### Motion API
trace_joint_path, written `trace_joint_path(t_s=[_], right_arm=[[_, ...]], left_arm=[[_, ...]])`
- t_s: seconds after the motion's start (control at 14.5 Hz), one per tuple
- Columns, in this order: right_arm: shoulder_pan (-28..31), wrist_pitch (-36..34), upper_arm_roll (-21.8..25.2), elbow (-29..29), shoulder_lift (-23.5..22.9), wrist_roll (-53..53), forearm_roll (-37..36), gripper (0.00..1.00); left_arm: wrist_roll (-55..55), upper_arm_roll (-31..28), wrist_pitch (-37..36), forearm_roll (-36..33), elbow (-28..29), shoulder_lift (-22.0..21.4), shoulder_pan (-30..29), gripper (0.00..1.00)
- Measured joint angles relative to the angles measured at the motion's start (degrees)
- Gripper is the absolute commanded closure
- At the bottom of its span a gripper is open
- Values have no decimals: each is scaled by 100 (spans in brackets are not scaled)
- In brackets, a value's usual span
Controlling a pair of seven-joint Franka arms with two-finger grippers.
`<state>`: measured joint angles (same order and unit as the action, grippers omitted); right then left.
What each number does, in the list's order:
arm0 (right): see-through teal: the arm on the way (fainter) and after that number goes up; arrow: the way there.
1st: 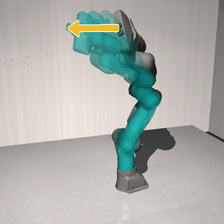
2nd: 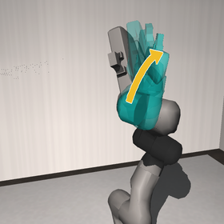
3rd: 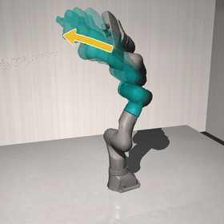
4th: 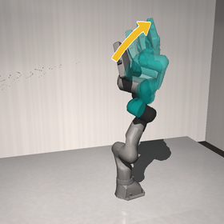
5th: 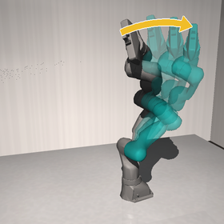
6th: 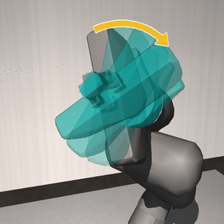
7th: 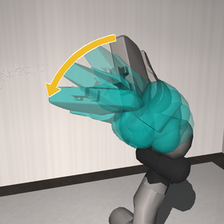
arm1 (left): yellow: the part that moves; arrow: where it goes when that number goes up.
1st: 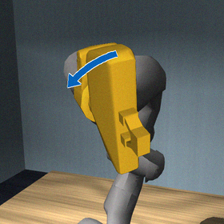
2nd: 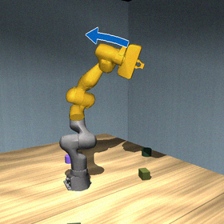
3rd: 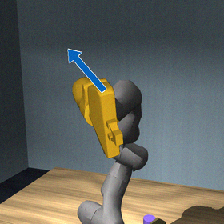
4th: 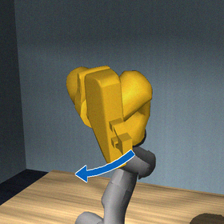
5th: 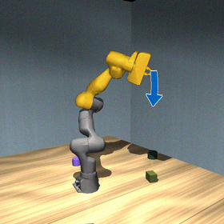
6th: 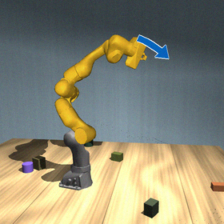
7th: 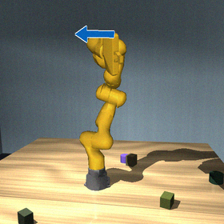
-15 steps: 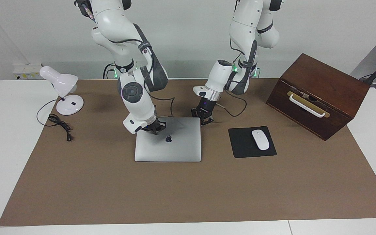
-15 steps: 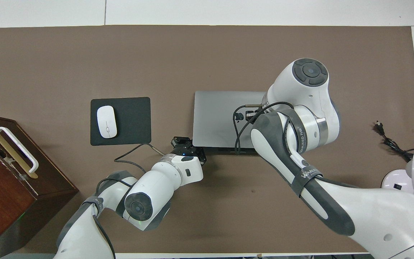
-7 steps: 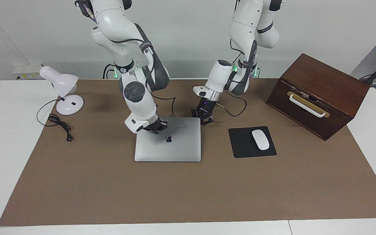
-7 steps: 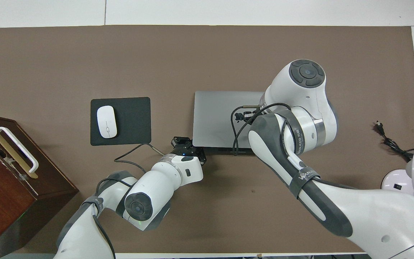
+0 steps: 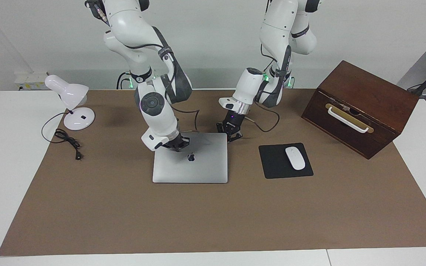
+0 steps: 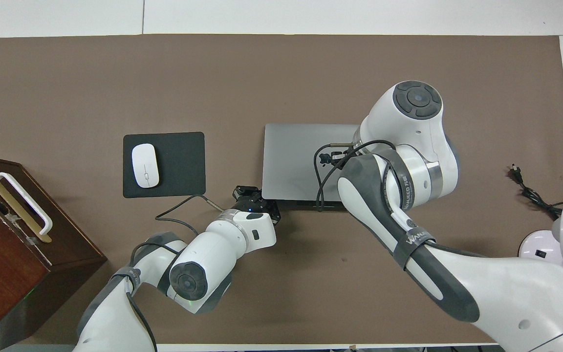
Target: Close laptop with both arms
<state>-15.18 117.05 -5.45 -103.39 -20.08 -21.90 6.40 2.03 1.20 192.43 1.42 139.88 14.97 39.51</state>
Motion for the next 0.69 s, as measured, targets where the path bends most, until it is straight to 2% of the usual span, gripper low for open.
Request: trace_joint_path(t_s=[0.69], right_arm=[[-2,0,0,-3,0,0,0,100]], left_arm=[[6,0,22,0,87,-54,8,100]])
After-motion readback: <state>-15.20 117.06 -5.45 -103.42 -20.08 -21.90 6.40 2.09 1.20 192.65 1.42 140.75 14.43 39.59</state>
